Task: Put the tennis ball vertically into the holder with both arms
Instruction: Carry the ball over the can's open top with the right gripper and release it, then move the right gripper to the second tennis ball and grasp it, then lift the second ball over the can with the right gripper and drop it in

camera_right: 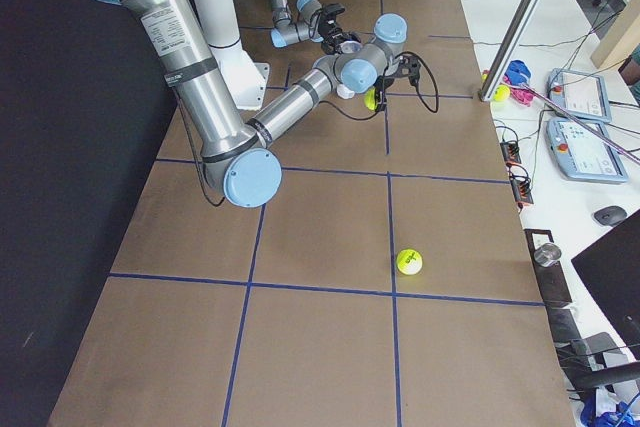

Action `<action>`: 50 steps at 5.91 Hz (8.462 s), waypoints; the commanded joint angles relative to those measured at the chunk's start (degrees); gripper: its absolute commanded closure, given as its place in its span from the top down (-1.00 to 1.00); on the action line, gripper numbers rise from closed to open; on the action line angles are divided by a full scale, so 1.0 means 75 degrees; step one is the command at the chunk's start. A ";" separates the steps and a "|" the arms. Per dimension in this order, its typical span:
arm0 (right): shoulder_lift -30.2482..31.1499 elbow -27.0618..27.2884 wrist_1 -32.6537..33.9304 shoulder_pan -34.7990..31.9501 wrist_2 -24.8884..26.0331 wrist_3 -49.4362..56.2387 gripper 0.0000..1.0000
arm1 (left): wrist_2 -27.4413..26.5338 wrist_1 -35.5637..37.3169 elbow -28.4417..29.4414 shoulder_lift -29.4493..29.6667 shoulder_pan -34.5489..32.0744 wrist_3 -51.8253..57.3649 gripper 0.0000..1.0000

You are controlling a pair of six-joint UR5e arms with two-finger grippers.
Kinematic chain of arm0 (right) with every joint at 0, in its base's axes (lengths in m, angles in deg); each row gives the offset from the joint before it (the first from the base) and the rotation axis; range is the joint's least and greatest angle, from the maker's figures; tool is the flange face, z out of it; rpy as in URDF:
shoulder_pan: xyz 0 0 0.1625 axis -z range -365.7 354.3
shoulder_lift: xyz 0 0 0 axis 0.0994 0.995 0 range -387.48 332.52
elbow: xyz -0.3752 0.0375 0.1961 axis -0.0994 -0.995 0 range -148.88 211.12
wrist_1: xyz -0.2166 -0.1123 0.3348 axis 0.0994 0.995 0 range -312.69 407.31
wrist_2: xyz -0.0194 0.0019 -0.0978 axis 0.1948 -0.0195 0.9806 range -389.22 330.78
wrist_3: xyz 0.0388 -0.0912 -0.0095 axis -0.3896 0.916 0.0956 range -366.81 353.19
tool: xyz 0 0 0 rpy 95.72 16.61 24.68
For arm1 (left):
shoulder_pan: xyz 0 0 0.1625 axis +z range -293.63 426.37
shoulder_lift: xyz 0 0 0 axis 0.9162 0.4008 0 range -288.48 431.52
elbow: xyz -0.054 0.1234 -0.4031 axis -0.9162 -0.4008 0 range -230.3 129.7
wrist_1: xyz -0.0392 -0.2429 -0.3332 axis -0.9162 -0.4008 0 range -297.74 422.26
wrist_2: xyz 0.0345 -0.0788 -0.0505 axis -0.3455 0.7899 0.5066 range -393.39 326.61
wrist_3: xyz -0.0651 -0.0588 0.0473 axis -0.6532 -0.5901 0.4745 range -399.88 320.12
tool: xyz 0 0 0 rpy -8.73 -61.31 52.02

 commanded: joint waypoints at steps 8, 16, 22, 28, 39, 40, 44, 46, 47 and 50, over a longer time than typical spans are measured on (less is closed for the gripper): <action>-0.1909 0.0124 0.0023 0.2222 0.2504 -0.3497 0.40 | 0.0000 0.0000 0.0000 -0.0007 0.0065 -0.0002 0.77; -0.0392 0.0616 0.0000 0.0917 0.1803 -0.1962 0.72 | 0.0000 -0.0082 0.0000 -0.0019 0.0065 -0.0002 0.78; 0.1326 -0.4001 -0.1421 -0.2392 0.1848 0.5769 0.69 | -0.0012 -0.0106 -0.0035 -0.0031 0.0065 -0.0002 0.79; 0.1302 -0.5243 -0.2028 -0.2137 0.1883 0.6287 0.71 | -0.0012 -0.0094 -0.0035 -0.0042 0.0065 -0.0002 0.80; -0.0881 0.1190 0.1441 0.0492 0.0401 -0.1655 -0.97 | 0.0000 -0.0094 -0.0047 -0.0019 0.0077 -0.0002 0.80; -0.1435 0.1144 0.1429 0.1348 0.1265 -0.2609 -0.96 | -0.0012 -0.0082 -0.0035 -0.0019 0.0077 -0.0002 0.80; -0.1956 0.0557 0.0668 0.2305 0.2469 -0.3474 -0.80 | -0.0012 -0.0082 -0.0047 -0.0019 0.0100 -0.0002 0.80; -0.1956 0.0545 0.0668 0.2306 0.2527 -0.3532 0.47 | -0.0012 -0.0094 -0.0047 -0.0019 0.0123 0.0009 0.80; -0.1944 0.0534 0.0668 0.2317 0.2679 -0.3533 0.96 | -0.0012 -0.0094 -0.0047 -0.0031 0.0124 0.0009 0.80; -0.1898 0.0569 0.0656 0.2306 0.2668 -0.3451 0.98 | -0.0012 -0.0094 -0.0047 -0.0031 0.0124 0.0009 0.80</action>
